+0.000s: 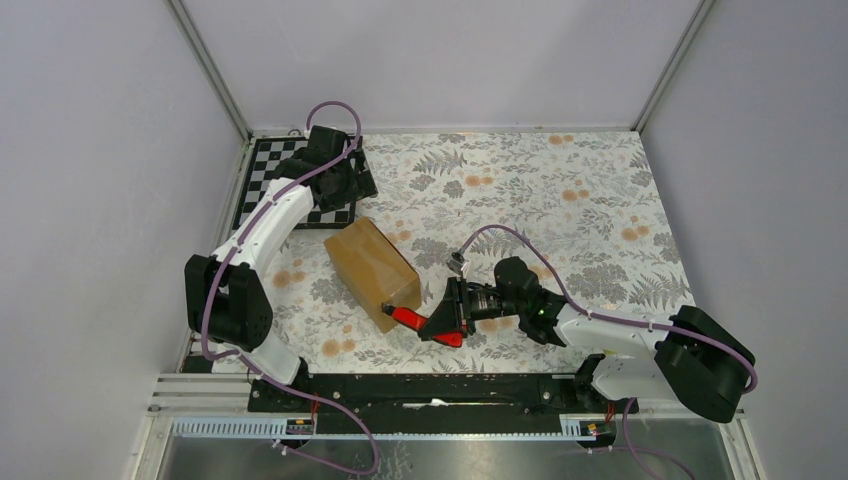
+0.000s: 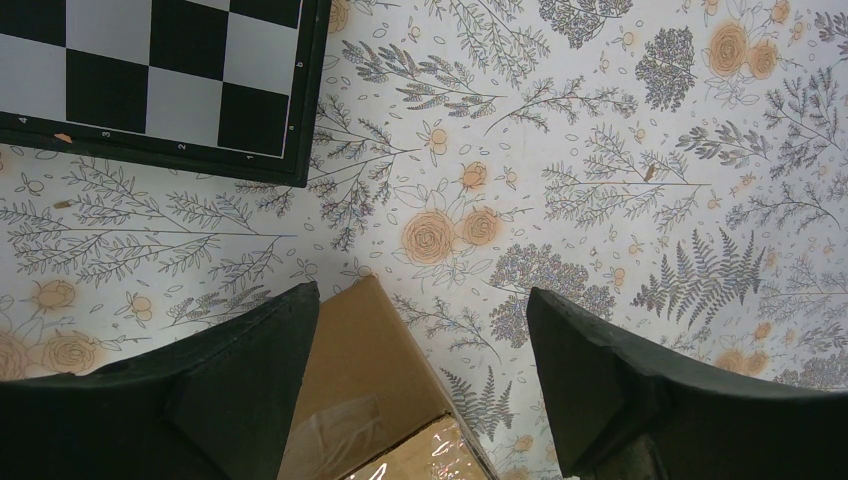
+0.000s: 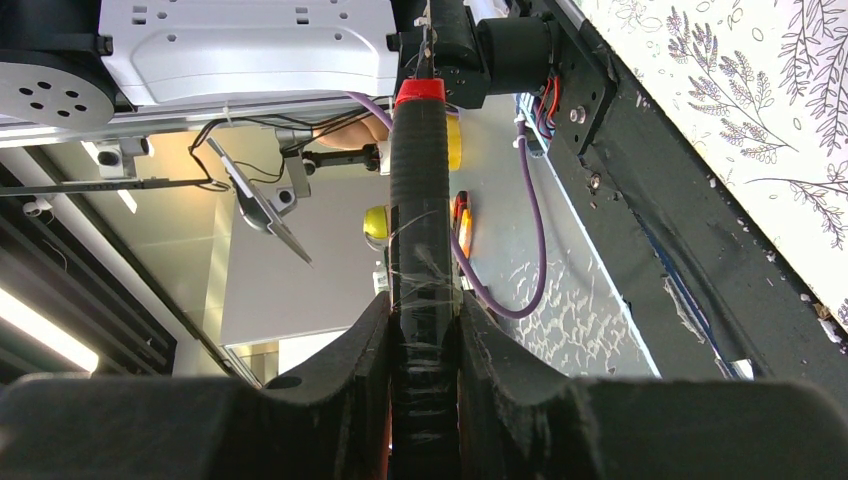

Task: Unpack the express box
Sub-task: Cut the express box at the center of the board.

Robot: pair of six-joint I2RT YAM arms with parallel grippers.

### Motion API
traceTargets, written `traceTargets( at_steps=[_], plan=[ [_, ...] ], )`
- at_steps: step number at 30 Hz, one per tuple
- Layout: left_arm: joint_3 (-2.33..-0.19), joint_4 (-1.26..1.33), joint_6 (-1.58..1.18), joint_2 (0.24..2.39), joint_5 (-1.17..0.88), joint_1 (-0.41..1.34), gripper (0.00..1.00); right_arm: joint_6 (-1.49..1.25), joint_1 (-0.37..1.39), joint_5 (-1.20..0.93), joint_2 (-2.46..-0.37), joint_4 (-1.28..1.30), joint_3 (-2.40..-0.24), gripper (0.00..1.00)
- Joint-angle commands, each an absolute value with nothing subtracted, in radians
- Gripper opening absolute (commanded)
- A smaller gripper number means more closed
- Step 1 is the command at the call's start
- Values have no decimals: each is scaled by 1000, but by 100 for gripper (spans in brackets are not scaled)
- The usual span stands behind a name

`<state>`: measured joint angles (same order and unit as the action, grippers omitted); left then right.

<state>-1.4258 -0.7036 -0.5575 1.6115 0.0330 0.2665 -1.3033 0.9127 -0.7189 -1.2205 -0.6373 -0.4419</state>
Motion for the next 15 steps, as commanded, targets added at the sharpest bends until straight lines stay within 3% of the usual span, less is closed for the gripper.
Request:
traceTargets(
  at_steps=[1,15],
  plan=[
    [-1431,-663,-548,1583,40,261,84,-1298,925,-713,-1194,-671,-466,0],
    [-1432,-663,-548,1586,41,261,83,-1305,929,-715,-1203,-686,-457,0]
  ],
)
